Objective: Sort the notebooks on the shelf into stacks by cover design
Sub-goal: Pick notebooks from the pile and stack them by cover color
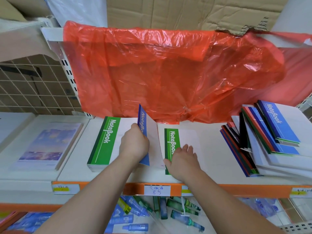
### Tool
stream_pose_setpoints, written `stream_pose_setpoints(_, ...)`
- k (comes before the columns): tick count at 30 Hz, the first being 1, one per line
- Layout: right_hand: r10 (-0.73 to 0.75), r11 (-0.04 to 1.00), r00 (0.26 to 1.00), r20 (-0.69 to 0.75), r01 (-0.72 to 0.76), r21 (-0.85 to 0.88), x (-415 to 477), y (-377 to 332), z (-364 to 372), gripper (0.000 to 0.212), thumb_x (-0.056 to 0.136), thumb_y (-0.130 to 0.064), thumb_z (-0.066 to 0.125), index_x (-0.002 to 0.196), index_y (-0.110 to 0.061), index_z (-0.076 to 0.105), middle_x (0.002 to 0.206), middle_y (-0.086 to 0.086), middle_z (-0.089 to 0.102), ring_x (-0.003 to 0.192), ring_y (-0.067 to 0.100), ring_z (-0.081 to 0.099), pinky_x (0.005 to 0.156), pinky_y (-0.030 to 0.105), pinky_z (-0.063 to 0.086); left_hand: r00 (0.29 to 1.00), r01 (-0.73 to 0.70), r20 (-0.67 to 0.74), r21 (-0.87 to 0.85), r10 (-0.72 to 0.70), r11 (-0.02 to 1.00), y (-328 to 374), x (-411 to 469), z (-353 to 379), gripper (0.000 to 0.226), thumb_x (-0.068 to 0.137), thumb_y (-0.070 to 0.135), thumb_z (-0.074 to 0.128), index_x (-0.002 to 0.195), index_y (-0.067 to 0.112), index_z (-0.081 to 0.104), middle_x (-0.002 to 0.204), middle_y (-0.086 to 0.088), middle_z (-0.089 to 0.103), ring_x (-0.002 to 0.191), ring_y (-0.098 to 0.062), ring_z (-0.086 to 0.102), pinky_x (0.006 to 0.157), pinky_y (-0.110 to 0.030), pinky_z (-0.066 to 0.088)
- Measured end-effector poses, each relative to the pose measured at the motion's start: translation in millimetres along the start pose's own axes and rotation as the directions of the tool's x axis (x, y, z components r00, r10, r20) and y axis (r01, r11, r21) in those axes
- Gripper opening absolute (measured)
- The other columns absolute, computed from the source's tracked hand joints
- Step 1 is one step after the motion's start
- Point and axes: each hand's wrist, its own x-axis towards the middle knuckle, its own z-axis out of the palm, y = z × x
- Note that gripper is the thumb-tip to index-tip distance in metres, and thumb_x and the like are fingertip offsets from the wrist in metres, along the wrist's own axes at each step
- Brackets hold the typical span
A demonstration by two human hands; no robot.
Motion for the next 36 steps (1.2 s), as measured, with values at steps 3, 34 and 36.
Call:
stream_pose_setpoints(3,0.072,0.997,0.997,0.041,-0.072,0.023,2.4,-7.8,0.3,0.081,0.095,-0.055,0.036,0.148,0.004,0.021,0.157,0.027,0.011,0.144,0.042,0.009,0.114,0.051,0.02,1.0,0.018,0.005,-0.014,-0.018,1.0,-5.8,1.6,-3.5,0.009,0.094,0.013,0.04,0.101,0.01,0.044,0.111,-0.017,0.061,0.094,-0.038,0.056,0.069,-0.036,0.039)
stream_pose_setpoints(34,0.02,0.755,0.966,-0.258,0.154,0.638,-13.3,33.6,-29.3,0.039,0.097,-0.02,0.047,0.136,-0.014,0.05,0.134,0.006,0.056,0.122,0.023,0.053,0.102,0.029,0.041,0.954,0.232,0.297,-0.675,-0.03,0.7,17.4,-22.4,54.7,0.023,0.1,0.009,0.044,0.101,0.028,0.055,0.101,-0.005,0.071,0.09,-0.026,0.07,0.083,-0.048,0.058)
stream_pose_setpoints(36,0.168,0.606,0.958,-0.232,0.085,0.791,-12.1,43.5,-33.3,0.04,0.098,-0.024,0.052,0.136,-0.014,0.047,0.129,0.003,0.059,0.114,0.019,0.056,0.089,0.023,0.043,0.955,0.202,0.295,-0.726,0.033,0.657,20.7,-25.0,50.2,0.026,0.102,0.008,0.043,0.107,0.03,0.057,0.1,-0.003,0.073,0.089,-0.024,0.072,0.081,-0.046,0.059)
